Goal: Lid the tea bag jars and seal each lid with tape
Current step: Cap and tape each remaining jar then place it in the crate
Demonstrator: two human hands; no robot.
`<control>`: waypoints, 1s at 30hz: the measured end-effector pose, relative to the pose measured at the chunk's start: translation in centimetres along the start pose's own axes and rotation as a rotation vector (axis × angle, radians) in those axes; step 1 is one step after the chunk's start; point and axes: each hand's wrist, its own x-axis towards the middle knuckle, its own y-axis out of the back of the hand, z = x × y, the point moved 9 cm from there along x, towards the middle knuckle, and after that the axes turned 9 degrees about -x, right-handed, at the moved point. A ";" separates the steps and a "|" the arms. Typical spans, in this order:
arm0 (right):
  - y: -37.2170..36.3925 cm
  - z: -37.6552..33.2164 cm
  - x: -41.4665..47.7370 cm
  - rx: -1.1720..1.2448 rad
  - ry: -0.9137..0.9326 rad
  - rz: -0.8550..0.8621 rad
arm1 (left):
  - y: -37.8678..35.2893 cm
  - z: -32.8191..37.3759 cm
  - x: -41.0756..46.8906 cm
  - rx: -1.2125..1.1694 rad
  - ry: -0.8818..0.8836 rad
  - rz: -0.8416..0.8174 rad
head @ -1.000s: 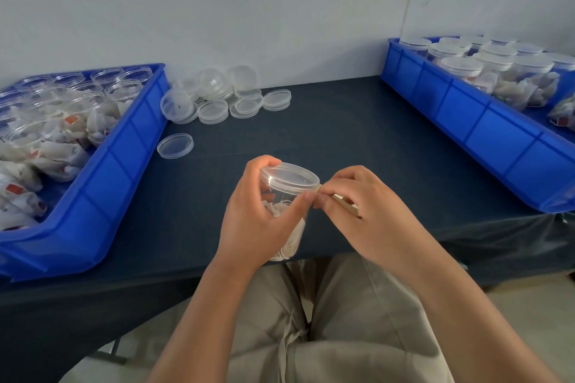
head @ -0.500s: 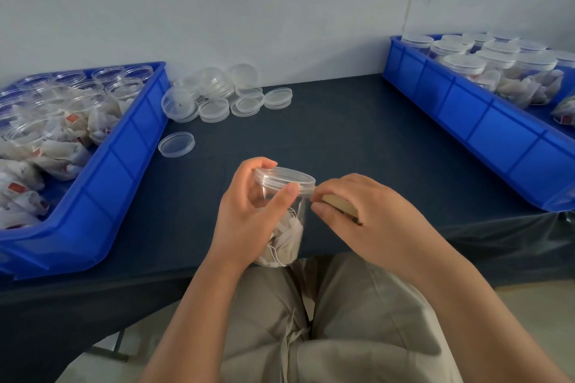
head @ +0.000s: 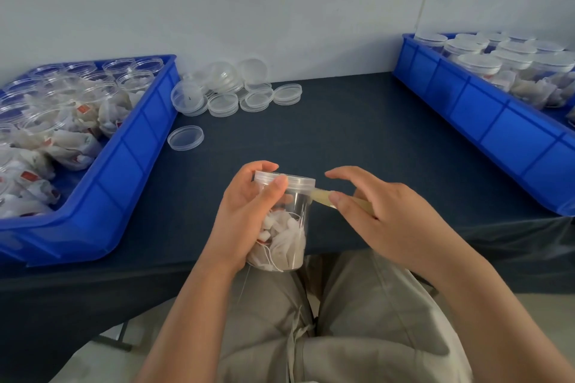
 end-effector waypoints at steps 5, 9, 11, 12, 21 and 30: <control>0.2 0.9 0.3 0.012 -0.040 -0.017 | -0.9 -1.2 -0.5 -0.173 0.120 -0.079; 0.2 1.1 0.3 0.019 -0.042 -0.029 | -1.6 -1.7 -0.8 -0.287 0.172 -0.136; -0.2 1.0 0.3 0.031 -0.028 -0.055 | -1.9 -1.9 -1.0 -0.335 0.190 -0.181; -0.3 1.0 0.4 0.044 -0.024 -0.069 | -1.9 -2.0 -1.0 -0.356 0.207 -0.189; -1.0 0.9 0.5 0.166 0.042 -0.156 | -1.9 -0.2 0.0 -0.084 0.075 -0.258; -0.3 1.9 0.8 0.091 -0.043 -0.021 | -3.2 0.8 -0.4 0.243 -0.043 -0.215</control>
